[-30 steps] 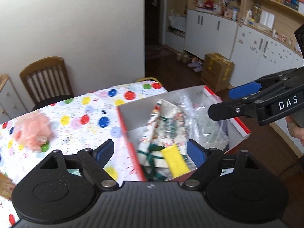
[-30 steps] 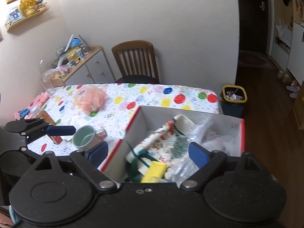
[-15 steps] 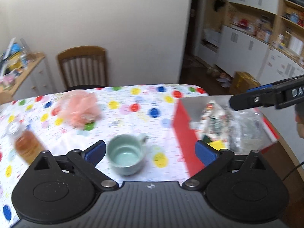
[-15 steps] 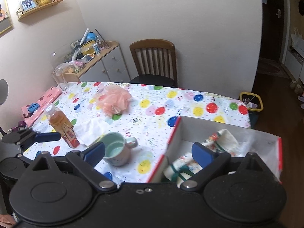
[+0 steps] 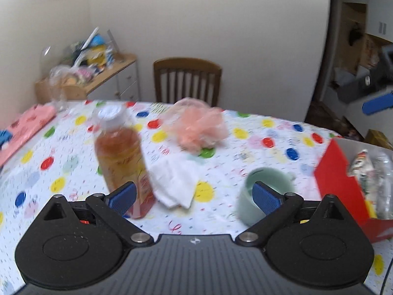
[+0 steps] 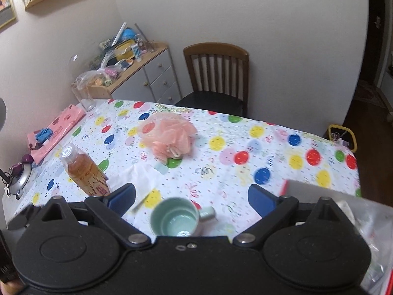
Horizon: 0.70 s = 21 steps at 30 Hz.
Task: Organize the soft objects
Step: 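Move both grippers over the table toward the pink mesh puff and white tissue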
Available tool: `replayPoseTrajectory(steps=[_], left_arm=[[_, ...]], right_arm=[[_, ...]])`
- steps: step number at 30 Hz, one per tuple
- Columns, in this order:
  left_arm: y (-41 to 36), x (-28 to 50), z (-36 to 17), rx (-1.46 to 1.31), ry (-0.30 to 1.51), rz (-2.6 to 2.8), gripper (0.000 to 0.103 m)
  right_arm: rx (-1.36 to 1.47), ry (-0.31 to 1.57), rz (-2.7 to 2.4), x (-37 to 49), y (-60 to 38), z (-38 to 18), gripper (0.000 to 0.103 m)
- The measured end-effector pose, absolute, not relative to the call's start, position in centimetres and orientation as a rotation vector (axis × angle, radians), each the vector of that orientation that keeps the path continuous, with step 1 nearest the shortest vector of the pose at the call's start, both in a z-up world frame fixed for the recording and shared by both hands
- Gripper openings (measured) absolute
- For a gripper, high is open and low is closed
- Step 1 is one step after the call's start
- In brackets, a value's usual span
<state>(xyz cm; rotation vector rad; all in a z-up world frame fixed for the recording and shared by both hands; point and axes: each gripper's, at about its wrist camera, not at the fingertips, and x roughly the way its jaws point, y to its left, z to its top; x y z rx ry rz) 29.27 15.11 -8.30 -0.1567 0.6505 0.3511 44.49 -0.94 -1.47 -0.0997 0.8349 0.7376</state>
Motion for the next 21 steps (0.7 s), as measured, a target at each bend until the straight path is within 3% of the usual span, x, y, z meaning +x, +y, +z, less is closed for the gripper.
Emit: replayPoseTrajectory(steps=[21], left_arm=[[18.9,34.5,-17.0,-0.338,0.744,0.428,0.099]], right_arm=[[-0.24,0.948,0.767,52.5,13.2,-5.8,0.094]])
